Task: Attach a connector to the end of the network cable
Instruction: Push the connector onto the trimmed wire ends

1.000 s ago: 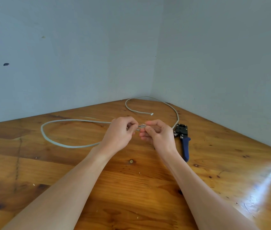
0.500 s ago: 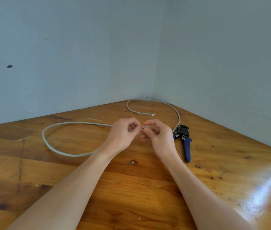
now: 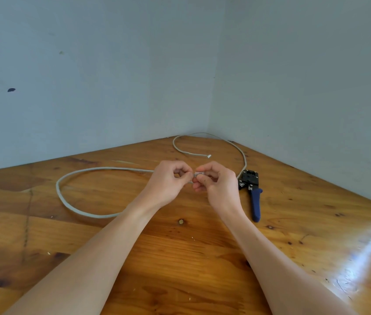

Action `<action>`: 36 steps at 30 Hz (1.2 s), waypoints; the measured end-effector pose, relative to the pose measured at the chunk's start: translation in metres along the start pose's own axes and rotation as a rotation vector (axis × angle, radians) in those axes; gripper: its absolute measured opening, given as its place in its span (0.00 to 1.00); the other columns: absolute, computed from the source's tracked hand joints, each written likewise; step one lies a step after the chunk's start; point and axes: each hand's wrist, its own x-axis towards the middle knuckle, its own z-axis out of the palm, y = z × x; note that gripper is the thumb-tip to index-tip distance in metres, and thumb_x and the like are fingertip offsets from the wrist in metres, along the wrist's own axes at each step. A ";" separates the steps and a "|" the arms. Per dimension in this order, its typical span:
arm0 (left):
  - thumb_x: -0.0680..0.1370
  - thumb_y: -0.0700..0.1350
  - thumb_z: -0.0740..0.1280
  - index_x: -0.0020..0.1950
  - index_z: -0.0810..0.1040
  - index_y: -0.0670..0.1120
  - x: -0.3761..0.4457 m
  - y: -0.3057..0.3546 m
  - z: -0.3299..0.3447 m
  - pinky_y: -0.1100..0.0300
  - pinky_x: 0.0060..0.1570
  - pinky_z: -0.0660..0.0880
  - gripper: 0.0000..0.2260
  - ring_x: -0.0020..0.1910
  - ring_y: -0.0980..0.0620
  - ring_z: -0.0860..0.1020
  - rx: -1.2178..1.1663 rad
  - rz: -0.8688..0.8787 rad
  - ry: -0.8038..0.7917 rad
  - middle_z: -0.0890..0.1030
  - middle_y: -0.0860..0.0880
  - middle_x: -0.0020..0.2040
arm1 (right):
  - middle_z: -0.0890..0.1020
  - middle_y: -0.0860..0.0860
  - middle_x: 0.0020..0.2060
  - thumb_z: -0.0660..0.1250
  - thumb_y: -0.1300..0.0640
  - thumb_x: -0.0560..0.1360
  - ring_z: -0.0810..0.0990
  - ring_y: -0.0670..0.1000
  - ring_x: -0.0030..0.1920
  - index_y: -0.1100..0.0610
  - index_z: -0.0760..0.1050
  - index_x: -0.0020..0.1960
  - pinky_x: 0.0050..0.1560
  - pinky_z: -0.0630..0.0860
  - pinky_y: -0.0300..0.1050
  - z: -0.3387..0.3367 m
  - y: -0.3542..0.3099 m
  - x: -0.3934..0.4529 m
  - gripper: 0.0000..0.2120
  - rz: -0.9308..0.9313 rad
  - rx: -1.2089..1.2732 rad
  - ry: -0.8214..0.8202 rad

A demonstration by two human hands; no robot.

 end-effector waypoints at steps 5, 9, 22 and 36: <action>0.78 0.42 0.70 0.41 0.84 0.49 0.000 -0.001 0.000 0.74 0.42 0.72 0.07 0.37 0.63 0.79 -0.009 -0.010 -0.003 0.83 0.55 0.36 | 0.86 0.53 0.37 0.68 0.67 0.78 0.86 0.49 0.37 0.57 0.81 0.51 0.42 0.84 0.43 -0.001 0.001 -0.001 0.07 -0.013 -0.038 -0.018; 0.78 0.41 0.70 0.39 0.84 0.51 0.000 0.000 -0.001 0.74 0.40 0.71 0.09 0.35 0.64 0.79 -0.015 -0.016 0.004 0.83 0.55 0.34 | 0.86 0.52 0.37 0.67 0.67 0.79 0.86 0.49 0.38 0.56 0.81 0.51 0.42 0.84 0.42 0.000 0.001 -0.001 0.07 -0.015 -0.040 -0.021; 0.79 0.44 0.69 0.42 0.82 0.53 0.002 -0.004 0.002 0.66 0.44 0.71 0.07 0.39 0.63 0.80 0.045 -0.026 -0.008 0.82 0.60 0.33 | 0.86 0.53 0.38 0.67 0.65 0.80 0.85 0.50 0.37 0.58 0.81 0.53 0.40 0.83 0.40 0.000 0.005 0.000 0.06 -0.005 -0.036 -0.038; 0.78 0.48 0.71 0.52 0.78 0.58 -0.003 -0.010 0.016 0.73 0.38 0.68 0.06 0.42 0.64 0.76 0.153 0.145 0.093 0.77 0.58 0.38 | 0.86 0.53 0.40 0.67 0.63 0.80 0.86 0.50 0.38 0.57 0.76 0.55 0.42 0.84 0.45 -0.005 0.006 0.002 0.05 0.003 -0.022 0.006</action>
